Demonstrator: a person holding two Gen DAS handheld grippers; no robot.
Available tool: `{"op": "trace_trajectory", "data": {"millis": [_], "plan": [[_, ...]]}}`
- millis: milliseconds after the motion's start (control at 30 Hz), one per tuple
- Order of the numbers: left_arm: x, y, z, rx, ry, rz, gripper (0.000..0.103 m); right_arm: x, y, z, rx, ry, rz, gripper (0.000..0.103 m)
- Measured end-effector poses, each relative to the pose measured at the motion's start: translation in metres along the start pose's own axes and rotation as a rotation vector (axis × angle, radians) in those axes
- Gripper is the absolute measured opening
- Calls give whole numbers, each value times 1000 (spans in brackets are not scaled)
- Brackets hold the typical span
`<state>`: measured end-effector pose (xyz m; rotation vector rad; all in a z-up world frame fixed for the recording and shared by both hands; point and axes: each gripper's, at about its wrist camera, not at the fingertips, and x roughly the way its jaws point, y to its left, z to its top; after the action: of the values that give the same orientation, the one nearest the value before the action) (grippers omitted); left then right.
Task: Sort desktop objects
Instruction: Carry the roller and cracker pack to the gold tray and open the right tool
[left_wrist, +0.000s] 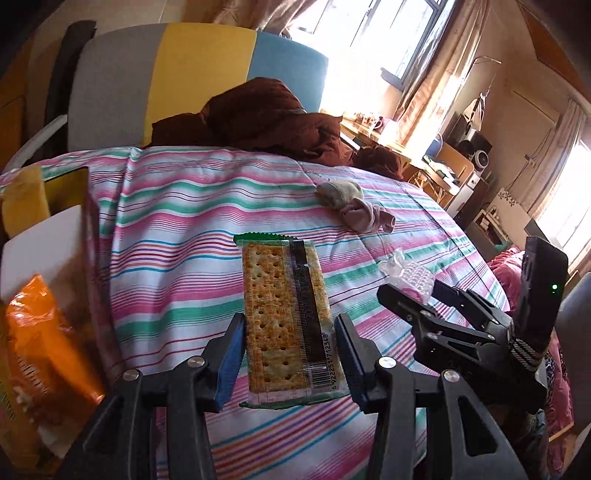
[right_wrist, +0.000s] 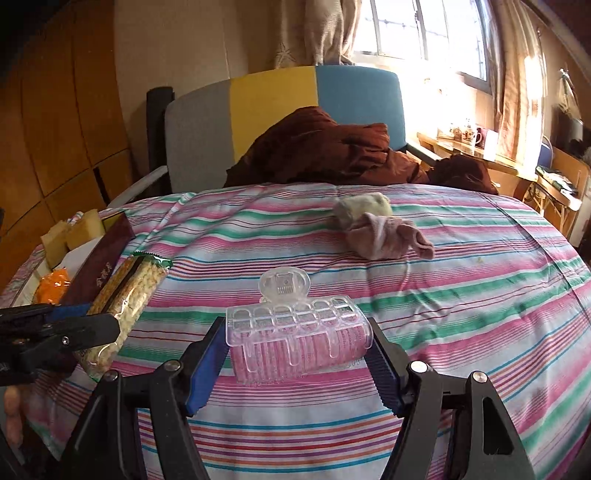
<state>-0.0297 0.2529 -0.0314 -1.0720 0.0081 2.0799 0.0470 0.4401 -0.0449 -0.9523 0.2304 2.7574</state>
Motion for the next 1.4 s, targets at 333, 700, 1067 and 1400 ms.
{"op": "trace_trajectory", "data": {"millis": [333, 700, 1067, 1400], "plan": [[-111, 88, -23, -144, -176, 124, 49, -10, 105, 24, -151, -59, 167, 72], [-201, 201, -73, -328, -291, 341, 49, -36, 262, 29, -426, -80, 466, 72], [-238, 250, -99, -418, -362, 376, 49, -7, 375, -12, -564, 11, 567, 72], [-236, 253, -104, -439, -363, 358, 49, 12, 383, -27, -538, 78, 589, 78]]}}
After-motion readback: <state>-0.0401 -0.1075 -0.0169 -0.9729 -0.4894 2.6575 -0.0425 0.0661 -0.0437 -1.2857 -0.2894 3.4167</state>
